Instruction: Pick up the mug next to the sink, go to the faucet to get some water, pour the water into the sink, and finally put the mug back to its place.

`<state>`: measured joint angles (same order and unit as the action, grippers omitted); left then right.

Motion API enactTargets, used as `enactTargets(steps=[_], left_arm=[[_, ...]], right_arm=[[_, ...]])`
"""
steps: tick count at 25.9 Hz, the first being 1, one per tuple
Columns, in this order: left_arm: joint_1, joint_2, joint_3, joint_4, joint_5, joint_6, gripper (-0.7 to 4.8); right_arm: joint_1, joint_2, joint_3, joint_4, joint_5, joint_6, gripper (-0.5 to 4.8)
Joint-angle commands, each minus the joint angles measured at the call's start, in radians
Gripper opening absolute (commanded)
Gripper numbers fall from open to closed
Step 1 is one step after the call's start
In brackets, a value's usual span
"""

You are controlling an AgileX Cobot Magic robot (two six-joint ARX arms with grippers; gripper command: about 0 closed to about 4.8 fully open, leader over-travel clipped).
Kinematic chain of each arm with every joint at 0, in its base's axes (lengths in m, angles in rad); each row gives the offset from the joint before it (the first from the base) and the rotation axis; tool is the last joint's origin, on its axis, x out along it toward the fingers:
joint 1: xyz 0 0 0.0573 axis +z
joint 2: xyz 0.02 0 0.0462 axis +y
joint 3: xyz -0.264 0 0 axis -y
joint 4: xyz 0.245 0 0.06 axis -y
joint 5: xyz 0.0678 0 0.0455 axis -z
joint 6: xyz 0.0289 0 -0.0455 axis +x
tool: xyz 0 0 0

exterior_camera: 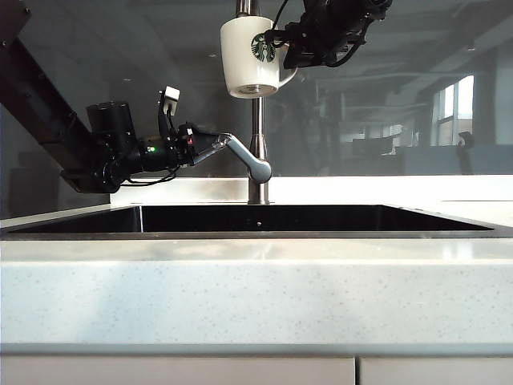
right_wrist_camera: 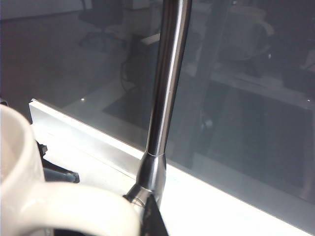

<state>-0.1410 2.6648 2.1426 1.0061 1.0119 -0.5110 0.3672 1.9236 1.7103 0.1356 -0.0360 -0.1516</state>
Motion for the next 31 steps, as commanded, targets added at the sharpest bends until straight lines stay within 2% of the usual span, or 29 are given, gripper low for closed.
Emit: enactTargets(steps=[1,5,8,12,15,22,24,25,28,31], left_arm=[[0.003,-0.007,0.006,0.003,-0.126,0.052,1.63],[0.003,-0.007,0.006,-0.006,-0.207,0.110,1.63],[0.003,-0.007,0.005,-0.074,-0.265,0.181,1.63],[0.003,-0.007,0.005,-0.092,-0.266,0.185,1.66],[0.003,-0.008,0.006,-0.059,-0.224,0.152,1.93],[0.039,-0.009,0.009,0.166,-0.062,-0.098,1.81],[0.059,-0.010,0.014,0.216,0.008,-0.206,1.19],[0.072,-0.014,0.014,0.296,0.090,-0.317,-0.09],[0.092,-0.015,0.014,0.457,0.151,-0.483,-0.04],[0.103,-0.034,0.013,0.457,0.211,-0.557,-0.04]], right_arm=[[0.002,-0.029,0.014,0.085,-0.007,0.020,-0.06],[0.002,-0.031,0.014,0.085,-0.007,0.020,-0.06],[0.002,-0.033,0.014,0.087,-0.007,0.020,-0.06],[0.002,-0.033,0.014,0.086,-0.007,0.020,-0.06],[0.002,-0.033,0.014,0.086,-0.007,0.020,-0.06],[0.001,-0.034,0.014,0.077,-0.006,0.015,-0.06],[-0.001,-0.034,0.014,0.074,-0.005,0.007,-0.06],[-0.004,-0.037,0.014,0.069,-0.002,-0.023,-0.06],[-0.006,-0.046,0.014,0.045,0.013,-0.043,-0.06],[-0.013,-0.051,0.014,0.024,0.024,-0.043,-0.06]])
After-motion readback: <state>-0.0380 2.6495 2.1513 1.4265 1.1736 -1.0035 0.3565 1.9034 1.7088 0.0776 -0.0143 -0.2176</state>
